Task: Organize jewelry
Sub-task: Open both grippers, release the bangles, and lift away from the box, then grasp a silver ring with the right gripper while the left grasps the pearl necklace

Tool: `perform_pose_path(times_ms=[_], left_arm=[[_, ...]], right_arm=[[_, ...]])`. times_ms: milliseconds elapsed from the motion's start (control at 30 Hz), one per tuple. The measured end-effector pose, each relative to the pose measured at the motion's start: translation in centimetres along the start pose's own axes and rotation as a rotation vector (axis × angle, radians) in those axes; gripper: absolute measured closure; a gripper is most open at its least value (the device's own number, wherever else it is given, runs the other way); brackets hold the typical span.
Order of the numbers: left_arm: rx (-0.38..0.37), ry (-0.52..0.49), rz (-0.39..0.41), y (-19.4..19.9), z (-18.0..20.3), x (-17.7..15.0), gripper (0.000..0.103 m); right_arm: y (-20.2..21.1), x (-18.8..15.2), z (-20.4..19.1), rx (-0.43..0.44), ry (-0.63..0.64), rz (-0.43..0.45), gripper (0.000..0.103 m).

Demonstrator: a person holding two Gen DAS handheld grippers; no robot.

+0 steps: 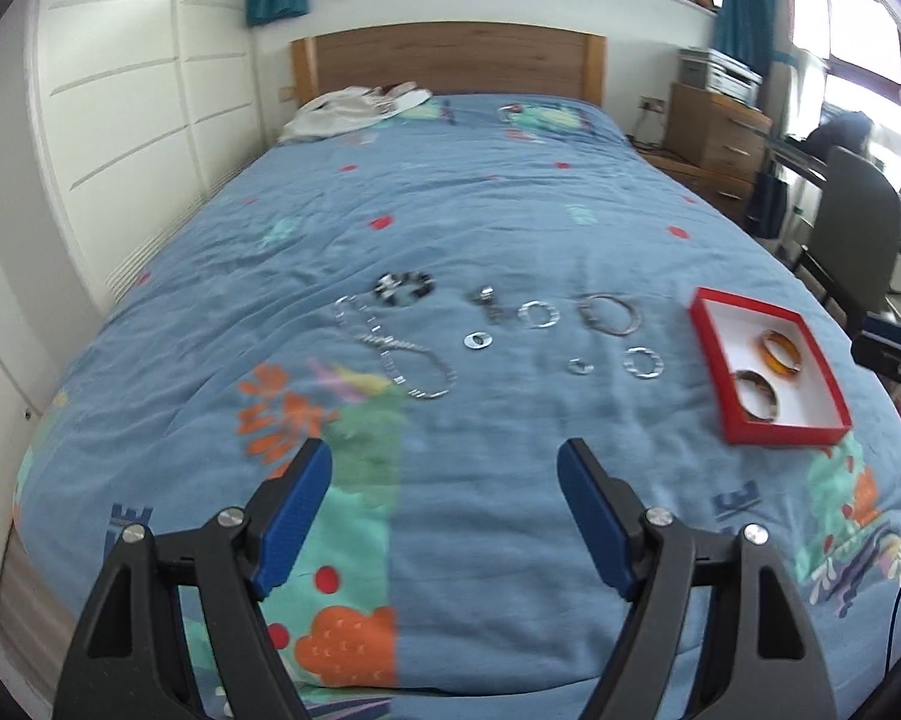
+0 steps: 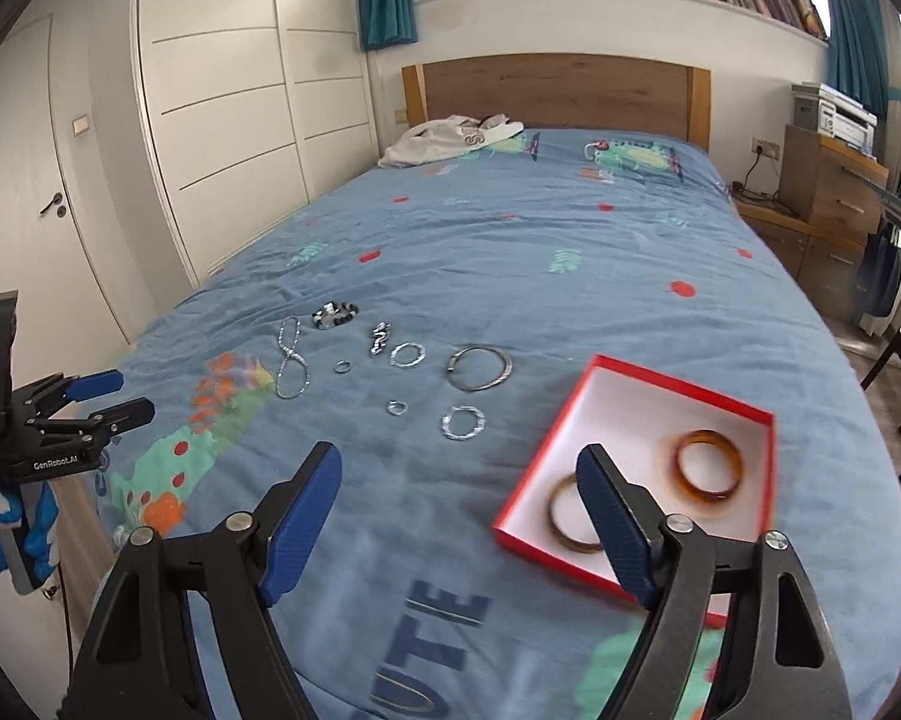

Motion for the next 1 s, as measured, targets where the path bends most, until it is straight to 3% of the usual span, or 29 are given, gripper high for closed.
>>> perform_pose_path(times_ms=[167,500,767,1000], left_arm=[[0.006,0.062,-0.036,-3.1,-1.8,-0.8,0.027],[-0.03,0.043,-0.093,-9.0,0.0,-0.6,0.027],[-0.065,0.032,-0.105,-13.5,0.4,1.5,0.027],[-0.092,0.021,-0.094,-15.9,0.9,3.1,0.028]], right_arm=[[-4.1,0.1,-1.5,0.008,0.0,-0.041,0.033],[-11.0,-0.8,-1.5,-0.004,-0.041,-0.132,0.043],[-15.5,-0.4,-0.4,-0.032,-0.08,-0.191,0.05],[-18.0,0.1,-0.4,-0.001,-0.093,-0.209,0.057]])
Point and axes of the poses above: each gripper's, at about its wrist camera, not at the fingertips, and y roughly against the way its jaws point, z to its right, x to its top, the point moved 2 cm from there along -y, roughly the way its jaws point, and after that the axes turned 5 degrees about x, right-handed, at the moved point
